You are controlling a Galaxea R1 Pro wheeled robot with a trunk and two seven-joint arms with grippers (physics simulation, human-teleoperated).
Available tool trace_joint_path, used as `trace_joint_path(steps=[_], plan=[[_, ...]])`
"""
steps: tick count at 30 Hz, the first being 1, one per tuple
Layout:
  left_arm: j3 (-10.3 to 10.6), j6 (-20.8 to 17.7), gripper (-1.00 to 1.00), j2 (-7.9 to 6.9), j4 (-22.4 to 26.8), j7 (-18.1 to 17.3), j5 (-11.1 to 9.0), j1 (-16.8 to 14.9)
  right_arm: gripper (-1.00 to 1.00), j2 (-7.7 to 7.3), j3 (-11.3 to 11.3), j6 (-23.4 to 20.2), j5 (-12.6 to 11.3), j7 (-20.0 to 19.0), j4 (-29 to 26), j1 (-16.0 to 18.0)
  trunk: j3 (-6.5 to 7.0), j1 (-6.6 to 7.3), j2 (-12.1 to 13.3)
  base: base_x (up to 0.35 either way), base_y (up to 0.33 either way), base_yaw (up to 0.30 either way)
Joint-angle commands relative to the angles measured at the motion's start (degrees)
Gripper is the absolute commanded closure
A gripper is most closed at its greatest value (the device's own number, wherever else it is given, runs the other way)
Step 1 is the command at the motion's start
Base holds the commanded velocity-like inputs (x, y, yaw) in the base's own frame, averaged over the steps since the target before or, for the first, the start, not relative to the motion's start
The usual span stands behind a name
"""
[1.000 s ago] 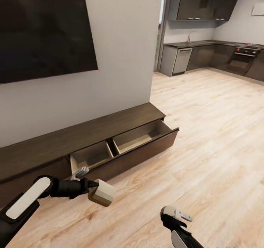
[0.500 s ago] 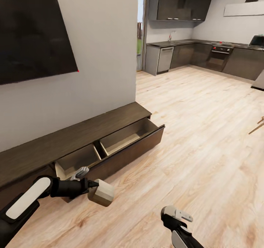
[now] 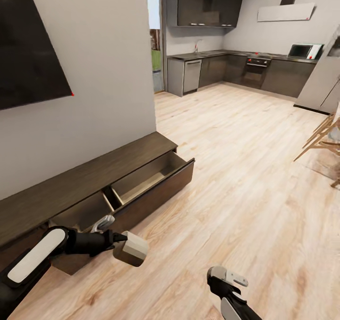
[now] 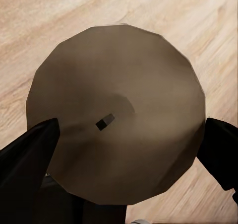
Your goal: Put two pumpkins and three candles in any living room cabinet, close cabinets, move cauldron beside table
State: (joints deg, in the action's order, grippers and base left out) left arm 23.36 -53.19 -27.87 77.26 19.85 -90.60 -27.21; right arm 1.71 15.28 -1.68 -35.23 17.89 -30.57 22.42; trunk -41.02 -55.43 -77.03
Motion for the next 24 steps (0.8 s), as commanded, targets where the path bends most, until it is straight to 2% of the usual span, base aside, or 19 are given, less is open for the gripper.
trace_joint_path(steps=[1, 13, 24], plan=[[0.1, 0.1, 1.0, -0.06, 0.1, 0.5, -1.0, 0.0, 1.0, -0.04, 0.4, -0.2, -0.3, 0.4, -0.1, 0.0, -0.05, 0.0, 0.0, 0.0, 0.0, -0.259], [0.1, 0.1, 1.0, -0.07, 0.1, 0.5, -0.9, 0.0, 1.0, -0.04, 0.4, -0.2, -0.3, 0.4, -0.1, 0.0, -0.05, 0.0, 0.0, 0.0, 0.0, -0.259], [0.2, 0.1, 1.0, 0.01, 0.1, 0.5, -0.8, 0.0, 1.0, -0.04, 0.4, -0.1, -0.3, 0.4, -0.1, 0.1, 1.93, 2.42, 4.4, 0.0, 0.0, -0.259]])
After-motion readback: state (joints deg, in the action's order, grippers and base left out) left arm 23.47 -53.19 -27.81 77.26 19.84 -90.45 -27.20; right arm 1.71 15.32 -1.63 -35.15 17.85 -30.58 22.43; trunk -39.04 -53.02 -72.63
